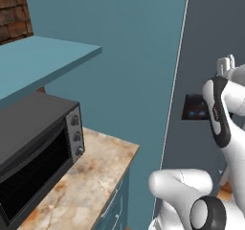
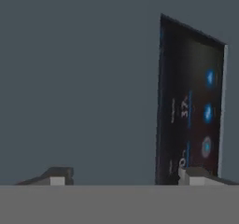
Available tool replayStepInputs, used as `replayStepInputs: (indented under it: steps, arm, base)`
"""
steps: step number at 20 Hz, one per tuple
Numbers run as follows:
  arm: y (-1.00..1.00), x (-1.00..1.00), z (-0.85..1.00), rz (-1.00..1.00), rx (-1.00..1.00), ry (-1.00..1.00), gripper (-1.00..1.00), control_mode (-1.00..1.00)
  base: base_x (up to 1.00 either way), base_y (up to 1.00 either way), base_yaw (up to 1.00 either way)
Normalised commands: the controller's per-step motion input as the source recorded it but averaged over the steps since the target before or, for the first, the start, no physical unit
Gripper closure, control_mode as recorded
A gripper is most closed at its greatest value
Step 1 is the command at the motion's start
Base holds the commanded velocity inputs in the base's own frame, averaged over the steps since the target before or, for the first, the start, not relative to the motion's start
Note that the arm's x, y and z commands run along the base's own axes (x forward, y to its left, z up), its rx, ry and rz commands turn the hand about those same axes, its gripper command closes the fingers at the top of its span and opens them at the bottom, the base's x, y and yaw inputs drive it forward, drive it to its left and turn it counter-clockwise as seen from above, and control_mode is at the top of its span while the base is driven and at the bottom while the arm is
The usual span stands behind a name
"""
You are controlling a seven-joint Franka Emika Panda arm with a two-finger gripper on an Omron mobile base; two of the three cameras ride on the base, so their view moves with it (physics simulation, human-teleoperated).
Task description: Take the lime and pear from the highest rack and move them to the second highest rack where the steak and pear are located, to maximize freezer space. Close the freezer door after rearranging.
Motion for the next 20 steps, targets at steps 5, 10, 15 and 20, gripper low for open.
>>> replayStepInputs:
  steps: [5, 10, 15, 20]
  arm:
    - [-0.14, 0.84, -0.01, 0.13, 0.27, 0.00, -1.00, -1.00]
    - [0.00, 0.74, -0.04, 0.31, 0.23, 0.00, -1.00, -1.00]
    - [0.05, 0.52, -0.04, 0.25, 0.17, 0.00, -1.00, -1.00]
    - [0.19, 0.22, -0.10, 0.13, 0.10, 0.00, -1.00, -1.00]
  base:
    - [0.00, 0.00, 0.00]
    - [0.00, 0.00, 0.00]
    - [0.00, 0.00, 0.00]
    - [0.00, 0.00, 0.00]
